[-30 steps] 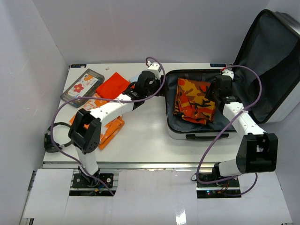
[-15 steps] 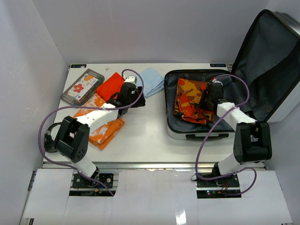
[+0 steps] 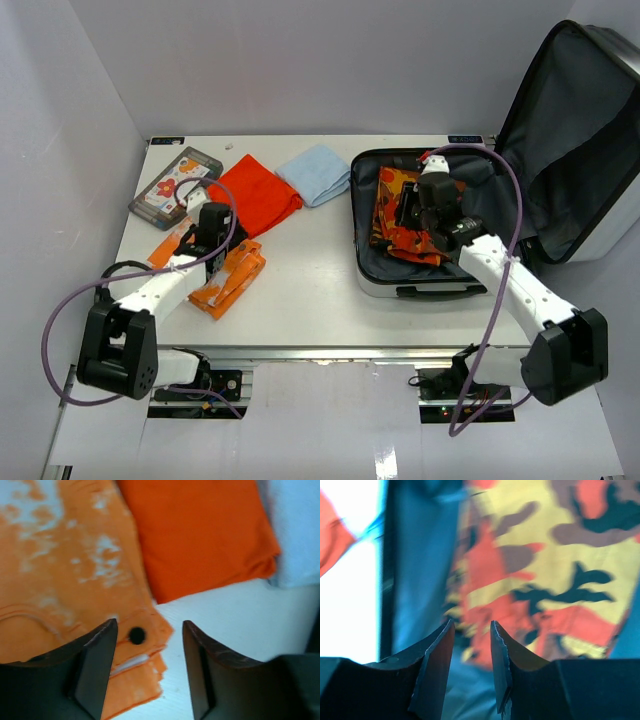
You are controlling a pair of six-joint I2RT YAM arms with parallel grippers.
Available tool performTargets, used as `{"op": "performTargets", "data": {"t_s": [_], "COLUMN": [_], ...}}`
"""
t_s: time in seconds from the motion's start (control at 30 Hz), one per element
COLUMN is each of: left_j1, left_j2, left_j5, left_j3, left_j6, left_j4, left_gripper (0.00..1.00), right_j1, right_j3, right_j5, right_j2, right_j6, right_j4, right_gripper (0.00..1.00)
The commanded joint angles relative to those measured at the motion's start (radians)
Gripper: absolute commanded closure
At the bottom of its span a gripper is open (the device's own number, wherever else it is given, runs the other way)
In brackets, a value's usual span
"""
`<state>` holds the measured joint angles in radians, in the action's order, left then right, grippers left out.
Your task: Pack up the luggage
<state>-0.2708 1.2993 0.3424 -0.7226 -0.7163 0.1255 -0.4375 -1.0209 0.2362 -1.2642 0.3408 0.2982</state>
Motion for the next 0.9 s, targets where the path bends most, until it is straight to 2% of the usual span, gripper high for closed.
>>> {"op": "performTargets", "data": {"t_s": [0.0,0.13,0.3,0.4,0.63,0.87], "left_j1": [0.033,0.035,0.013,-0.018,-0.177,-0.302], "left_j2": [-0.103,-0.082,-0.027,-0.044,-0.095,-0.182], "left_j5": [0.116,0.039,-0.029,-0.058,0.003,0.007], "left_j3": [0.105,0.144,0.193,0.247,0.284,0.359], "left_j6": [-0.143,-0.160,-0.140,-0.153,-0.173,-0.234], "left_j4": [0.039,0.040,0.025,0.006,0.069,0.082], "left_gripper": [0.45,0.53,0.70,0.78,0.80,0.87], "right_j1": [-0.061,-0.075,-0.085,-0.087,-0.094,-0.103], "right_j3": [0.044,0.077,0.119,0.103,0.074,0.027], "right_j5": [0.007,0.003,-0.003,-0.009,-0.042,-0.111], "right_j2": [0.094,0.111,0.197,0.223,0.248,0.267], "right_j6": [-0.006,-0.003,-0.005,-0.009,-0.021,-0.010], "right_j4": [0.021,0.045,0.062,0.107,0.146,0.186], "right_gripper": [0.58,0.58,0.53,0.50,0.39,0.36]}}
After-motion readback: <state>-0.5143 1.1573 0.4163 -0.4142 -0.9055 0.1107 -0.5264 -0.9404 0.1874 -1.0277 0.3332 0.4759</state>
